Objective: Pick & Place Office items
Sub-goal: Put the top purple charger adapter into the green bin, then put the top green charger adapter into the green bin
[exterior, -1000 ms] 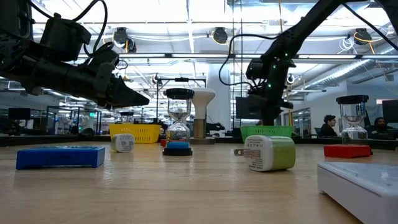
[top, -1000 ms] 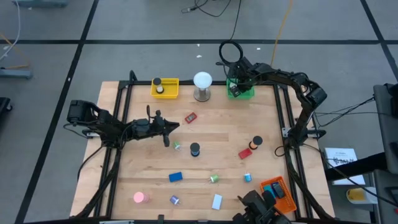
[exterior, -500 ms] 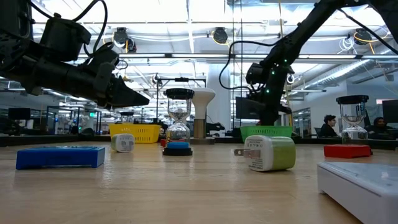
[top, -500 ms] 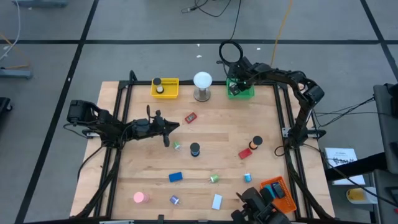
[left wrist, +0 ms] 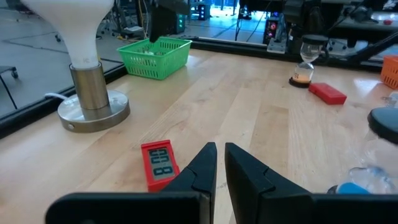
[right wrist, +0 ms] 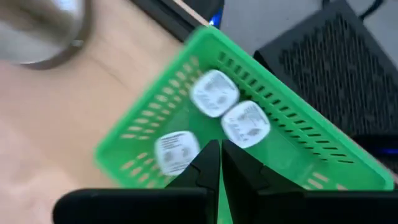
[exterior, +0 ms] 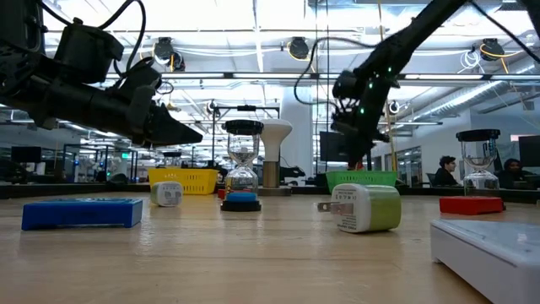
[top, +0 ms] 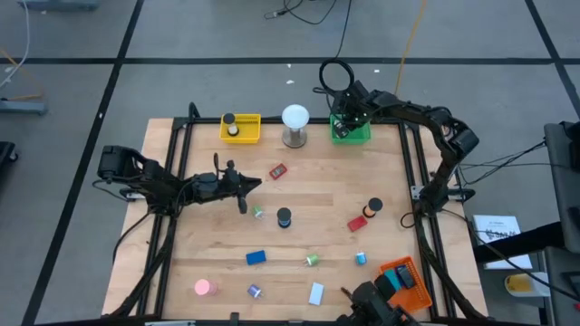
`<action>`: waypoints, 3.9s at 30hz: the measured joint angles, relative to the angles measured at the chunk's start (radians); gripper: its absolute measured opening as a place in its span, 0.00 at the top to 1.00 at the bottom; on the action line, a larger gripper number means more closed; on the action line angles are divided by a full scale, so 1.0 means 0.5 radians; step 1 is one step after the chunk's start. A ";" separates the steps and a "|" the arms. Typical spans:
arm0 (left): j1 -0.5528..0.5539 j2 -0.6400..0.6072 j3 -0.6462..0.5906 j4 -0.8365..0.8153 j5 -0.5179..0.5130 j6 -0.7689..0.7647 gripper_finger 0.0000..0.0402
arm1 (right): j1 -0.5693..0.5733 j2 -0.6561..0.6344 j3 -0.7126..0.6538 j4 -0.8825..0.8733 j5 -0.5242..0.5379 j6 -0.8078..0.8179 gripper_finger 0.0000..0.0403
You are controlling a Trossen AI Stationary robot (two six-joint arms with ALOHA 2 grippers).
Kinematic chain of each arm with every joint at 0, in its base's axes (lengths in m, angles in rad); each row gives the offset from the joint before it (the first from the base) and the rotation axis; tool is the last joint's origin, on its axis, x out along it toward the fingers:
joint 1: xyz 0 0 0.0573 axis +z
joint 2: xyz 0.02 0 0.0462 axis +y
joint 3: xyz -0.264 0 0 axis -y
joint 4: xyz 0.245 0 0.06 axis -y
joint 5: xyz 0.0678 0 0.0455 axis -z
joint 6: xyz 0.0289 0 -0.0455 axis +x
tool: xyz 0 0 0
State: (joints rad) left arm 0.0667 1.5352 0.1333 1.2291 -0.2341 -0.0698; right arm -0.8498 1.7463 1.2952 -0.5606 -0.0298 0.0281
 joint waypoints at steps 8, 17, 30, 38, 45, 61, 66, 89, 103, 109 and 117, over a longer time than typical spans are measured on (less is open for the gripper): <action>0.000 0.000 0.000 -0.007 -0.001 0.385 0.91 | 0.270 -0.371 -0.312 0.252 -0.008 -0.073 1.00; 0.000 0.000 0.000 0.004 -0.001 0.245 0.91 | 0.461 -0.738 -0.937 1.141 -0.152 0.152 1.00; 0.000 -0.001 0.118 -0.009 0.067 0.088 0.91 | 0.619 -0.798 -1.086 1.521 -0.159 0.081 1.00; 0.000 -0.543 0.114 -0.804 0.214 0.068 0.97 | 0.617 -0.797 -1.086 1.516 -0.159 0.040 1.00; 0.010 -1.159 0.230 -1.976 0.416 -0.135 0.92 | 0.617 -0.797 -1.086 1.523 -0.160 -0.025 1.00; -0.137 -0.630 0.754 -2.794 0.564 0.324 0.35 | 0.617 -0.797 -1.085 1.547 -0.160 -0.036 1.00; -0.187 -0.375 0.894 -2.762 0.520 0.556 0.26 | 0.617 -0.797 -1.084 1.538 -0.160 -0.051 1.00; -0.229 -0.126 0.954 -2.761 0.578 0.691 0.62 | 0.617 -0.797 -1.082 1.532 -0.161 -0.104 1.00; -0.228 -0.129 0.950 -2.768 0.632 0.292 0.68 | 0.617 -0.797 -1.082 1.532 -0.162 -0.103 1.00; -0.203 -0.255 0.722 -2.427 0.640 0.141 0.68 | 0.617 -0.796 -1.082 1.512 -0.162 -0.108 1.00; 0.024 -0.327 0.256 -0.993 0.619 -0.069 0.68 | 0.617 -0.795 -1.082 1.539 -0.194 -0.045 1.00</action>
State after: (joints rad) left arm 0.0785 1.3717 0.2614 0.7326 0.0753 -0.1045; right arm -0.5415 1.3487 0.7544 0.2088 -0.1270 0.0055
